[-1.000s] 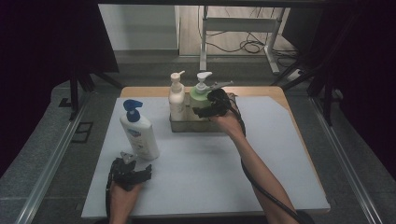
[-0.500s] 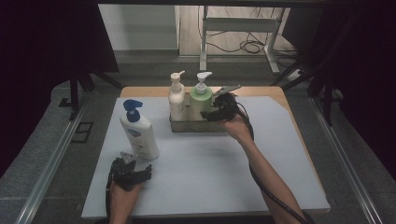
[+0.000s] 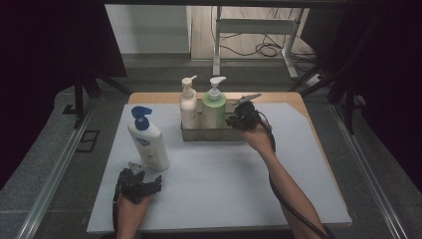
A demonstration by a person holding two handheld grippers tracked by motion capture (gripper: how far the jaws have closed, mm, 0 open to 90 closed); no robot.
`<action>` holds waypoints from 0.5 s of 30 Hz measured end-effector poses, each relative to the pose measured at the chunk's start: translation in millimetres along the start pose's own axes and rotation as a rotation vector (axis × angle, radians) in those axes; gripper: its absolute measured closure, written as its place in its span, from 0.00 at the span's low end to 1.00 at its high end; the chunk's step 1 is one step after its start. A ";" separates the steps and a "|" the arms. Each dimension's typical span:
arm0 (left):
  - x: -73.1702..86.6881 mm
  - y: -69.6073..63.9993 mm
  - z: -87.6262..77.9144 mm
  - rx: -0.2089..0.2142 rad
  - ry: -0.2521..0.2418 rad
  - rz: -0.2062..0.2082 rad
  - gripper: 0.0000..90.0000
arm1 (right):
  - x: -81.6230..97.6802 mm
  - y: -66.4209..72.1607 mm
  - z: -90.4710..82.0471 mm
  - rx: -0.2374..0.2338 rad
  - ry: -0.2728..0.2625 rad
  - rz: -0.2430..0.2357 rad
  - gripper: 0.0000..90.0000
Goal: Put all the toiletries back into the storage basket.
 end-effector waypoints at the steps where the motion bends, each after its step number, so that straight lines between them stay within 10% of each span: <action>1: 0.0 0.0 0.0 0.000 0.000 0.000 0.15 | 0.3 -1.1 1.0 0.000 -0.002 0.006 0.91; 15: 0.0 0.1 0.0 0.000 -0.001 0.000 0.15 | 4.8 -12.1 30.9 0.052 0.040 0.065 1.00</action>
Point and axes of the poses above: each handheld gripper's, and its own axes: z roughly forward along the jaws, x roughly out of its underside, y roughly to its left, the point moved 9 cm from there along z, roughly forward along the jaws, and after that the axes turned 12 degrees about -z, right-handed, at the moved point
